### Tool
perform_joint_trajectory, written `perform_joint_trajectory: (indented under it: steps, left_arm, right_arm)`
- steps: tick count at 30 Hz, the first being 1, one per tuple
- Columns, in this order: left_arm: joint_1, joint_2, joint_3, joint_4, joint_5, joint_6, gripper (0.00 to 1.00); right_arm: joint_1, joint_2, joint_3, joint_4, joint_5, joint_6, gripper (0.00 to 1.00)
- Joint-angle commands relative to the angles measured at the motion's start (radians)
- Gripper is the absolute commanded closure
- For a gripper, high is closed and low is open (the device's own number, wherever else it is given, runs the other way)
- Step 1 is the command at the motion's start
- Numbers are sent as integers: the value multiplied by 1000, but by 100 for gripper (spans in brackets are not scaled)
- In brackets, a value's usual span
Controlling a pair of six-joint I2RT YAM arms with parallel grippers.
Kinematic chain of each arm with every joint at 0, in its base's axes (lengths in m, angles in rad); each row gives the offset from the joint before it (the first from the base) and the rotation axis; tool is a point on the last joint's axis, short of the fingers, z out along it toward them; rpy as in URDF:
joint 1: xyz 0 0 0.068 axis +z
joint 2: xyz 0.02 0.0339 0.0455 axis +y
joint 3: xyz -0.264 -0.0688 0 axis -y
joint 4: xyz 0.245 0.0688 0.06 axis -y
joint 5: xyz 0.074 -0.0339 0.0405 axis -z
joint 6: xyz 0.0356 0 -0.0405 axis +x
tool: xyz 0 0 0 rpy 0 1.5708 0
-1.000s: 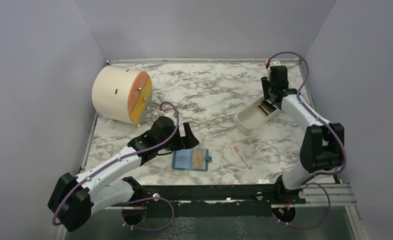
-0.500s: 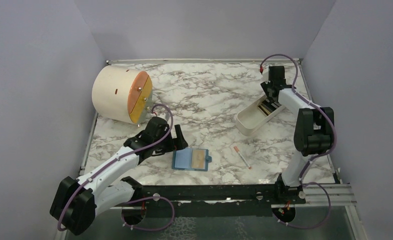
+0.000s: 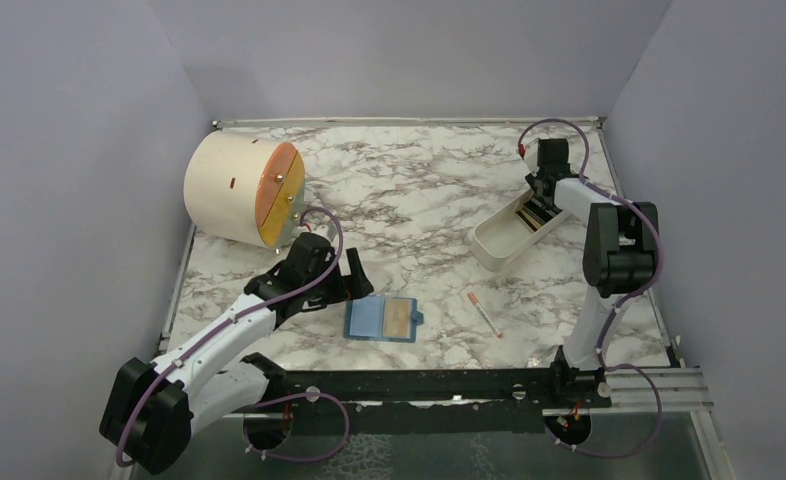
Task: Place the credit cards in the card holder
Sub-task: Pick up the credit card from the storage box.
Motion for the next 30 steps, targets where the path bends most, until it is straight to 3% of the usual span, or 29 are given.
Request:
perform_joint_trajectory:
  steps: [1,23,30]
  left_arm:
    - [10,-2,11,-4,15,20,1]
    - [10,24,-14,9,56,5,1]
    - [11,44,-35,10,43,-15,3]
  right_arm:
    - [-9,30,22,51,29,-29,56]
    - [-9,-29,60,34,68,-15,75]
    - [-9,-71,87,-90,-20,50,91]
